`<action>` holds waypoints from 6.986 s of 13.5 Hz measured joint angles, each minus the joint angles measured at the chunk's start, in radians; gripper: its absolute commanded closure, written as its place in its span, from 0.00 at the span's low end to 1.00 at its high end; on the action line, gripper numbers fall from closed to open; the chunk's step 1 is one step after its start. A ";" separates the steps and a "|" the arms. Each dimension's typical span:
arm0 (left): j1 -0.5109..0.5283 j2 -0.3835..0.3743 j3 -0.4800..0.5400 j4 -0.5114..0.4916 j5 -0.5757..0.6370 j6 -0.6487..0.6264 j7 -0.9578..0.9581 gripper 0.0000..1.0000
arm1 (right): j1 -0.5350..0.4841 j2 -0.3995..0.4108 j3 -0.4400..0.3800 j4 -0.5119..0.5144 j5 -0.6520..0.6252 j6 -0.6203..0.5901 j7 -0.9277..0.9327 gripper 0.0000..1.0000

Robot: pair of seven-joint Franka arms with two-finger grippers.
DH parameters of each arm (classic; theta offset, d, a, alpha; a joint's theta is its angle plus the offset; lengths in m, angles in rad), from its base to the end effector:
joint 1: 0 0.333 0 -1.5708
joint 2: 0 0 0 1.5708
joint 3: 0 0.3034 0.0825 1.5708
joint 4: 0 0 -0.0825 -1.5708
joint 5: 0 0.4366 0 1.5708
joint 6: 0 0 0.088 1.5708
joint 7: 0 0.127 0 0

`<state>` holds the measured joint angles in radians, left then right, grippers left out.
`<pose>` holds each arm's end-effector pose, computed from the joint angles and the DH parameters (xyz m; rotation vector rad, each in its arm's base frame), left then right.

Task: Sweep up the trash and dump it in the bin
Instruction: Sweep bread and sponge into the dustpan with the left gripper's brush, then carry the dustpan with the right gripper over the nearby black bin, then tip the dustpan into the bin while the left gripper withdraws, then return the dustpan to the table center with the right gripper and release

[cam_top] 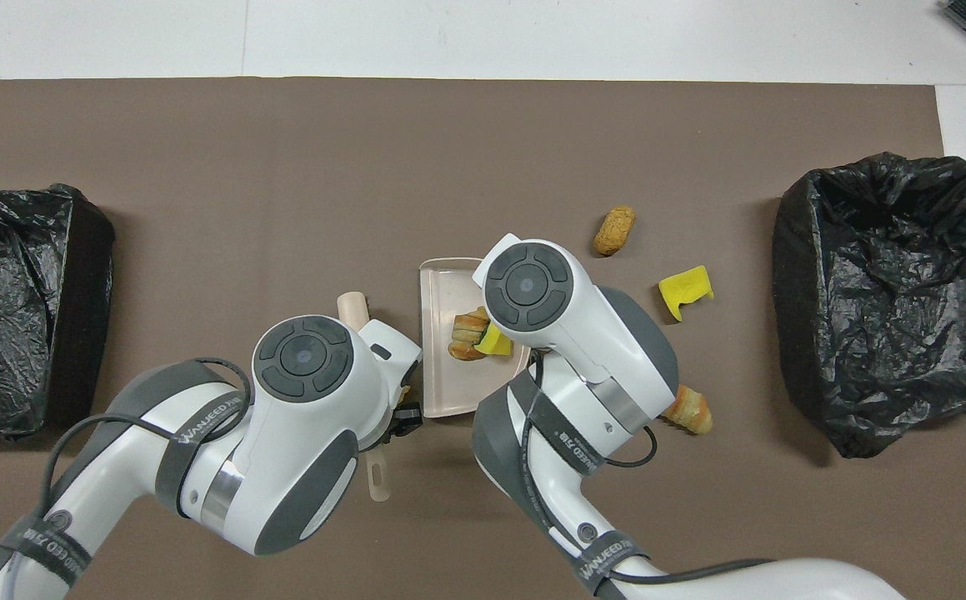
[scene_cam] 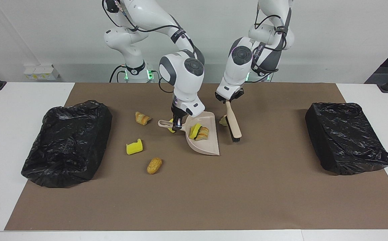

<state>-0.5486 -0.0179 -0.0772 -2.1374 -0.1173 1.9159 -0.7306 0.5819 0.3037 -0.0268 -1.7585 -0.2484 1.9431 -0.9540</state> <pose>0.4424 -0.3327 0.3388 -3.0668 -0.2396 0.3460 0.5775 0.3341 0.3306 2.0237 2.1141 -0.2393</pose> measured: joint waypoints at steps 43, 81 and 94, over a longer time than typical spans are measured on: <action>-0.477 -0.148 -0.047 -0.315 0.016 0.277 -0.364 1.00 | -0.470 -0.188 -0.012 0.045 0.270 -0.115 -0.567 1.00; 0.467 0.046 -0.001 0.774 0.093 -0.424 0.833 0.00 | -0.729 -0.367 0.010 -0.045 -0.233 -0.090 -0.533 1.00; 0.478 0.036 -0.001 0.777 0.094 -0.445 0.833 0.00 | -0.277 -0.186 0.018 -0.056 0.143 -0.025 0.785 1.00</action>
<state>-0.0708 0.0183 -0.0780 -1.3607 -0.0237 1.4705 0.1028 0.3050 0.1178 -0.0083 -1.8141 -0.1050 1.9181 -0.1690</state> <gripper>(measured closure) 0.000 0.687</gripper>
